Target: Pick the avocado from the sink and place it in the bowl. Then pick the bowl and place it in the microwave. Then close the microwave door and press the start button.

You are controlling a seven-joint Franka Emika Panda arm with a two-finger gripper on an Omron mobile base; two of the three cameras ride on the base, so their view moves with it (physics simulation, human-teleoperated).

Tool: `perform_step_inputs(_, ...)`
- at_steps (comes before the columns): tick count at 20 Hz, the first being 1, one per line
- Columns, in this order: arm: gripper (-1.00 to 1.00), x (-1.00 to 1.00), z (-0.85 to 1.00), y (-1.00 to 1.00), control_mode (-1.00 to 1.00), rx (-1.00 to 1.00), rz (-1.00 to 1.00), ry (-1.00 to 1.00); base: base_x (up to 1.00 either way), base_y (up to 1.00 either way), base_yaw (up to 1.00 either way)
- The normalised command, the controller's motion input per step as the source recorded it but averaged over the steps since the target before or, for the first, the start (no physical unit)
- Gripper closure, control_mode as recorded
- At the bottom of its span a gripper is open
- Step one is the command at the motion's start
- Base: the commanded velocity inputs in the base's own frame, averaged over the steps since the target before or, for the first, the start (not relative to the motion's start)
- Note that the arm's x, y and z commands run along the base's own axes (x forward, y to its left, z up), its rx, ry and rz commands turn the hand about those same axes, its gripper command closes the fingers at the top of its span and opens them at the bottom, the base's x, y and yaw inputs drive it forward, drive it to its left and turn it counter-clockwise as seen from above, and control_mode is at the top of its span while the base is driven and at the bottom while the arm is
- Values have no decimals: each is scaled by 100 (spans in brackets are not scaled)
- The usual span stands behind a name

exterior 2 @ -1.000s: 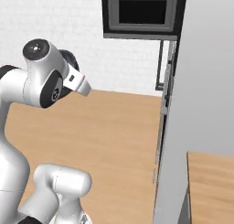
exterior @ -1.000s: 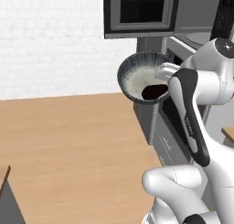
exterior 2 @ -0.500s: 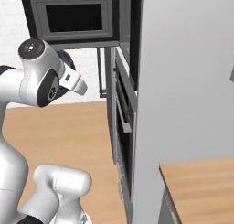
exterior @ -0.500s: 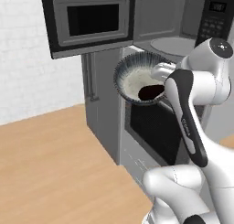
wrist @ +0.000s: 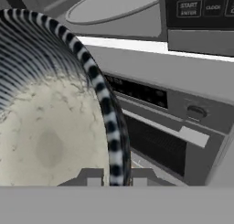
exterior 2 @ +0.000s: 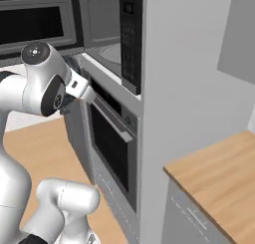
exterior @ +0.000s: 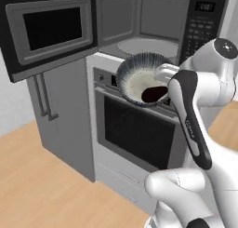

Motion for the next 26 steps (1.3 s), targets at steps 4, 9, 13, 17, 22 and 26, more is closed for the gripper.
perform_step_inputs(4,100,0,0,0,100,0,0,0,0,87,-61)
perform_step_inputs(9,100,0,0,0,100,0,0,0,0,100,-58)
perform_step_inputs(13,100,0,0,0,100,0,0,0,1,98,-59)
perform_step_inputs(17,100,0,0,0,100,0,0,0,26,75,-57)
perform_step_inputs(22,100,0,0,0,100,0,0,0,34,56,-53)
perform_step_inputs(26,100,0,0,0,100,0,0,0,21,27,-50)
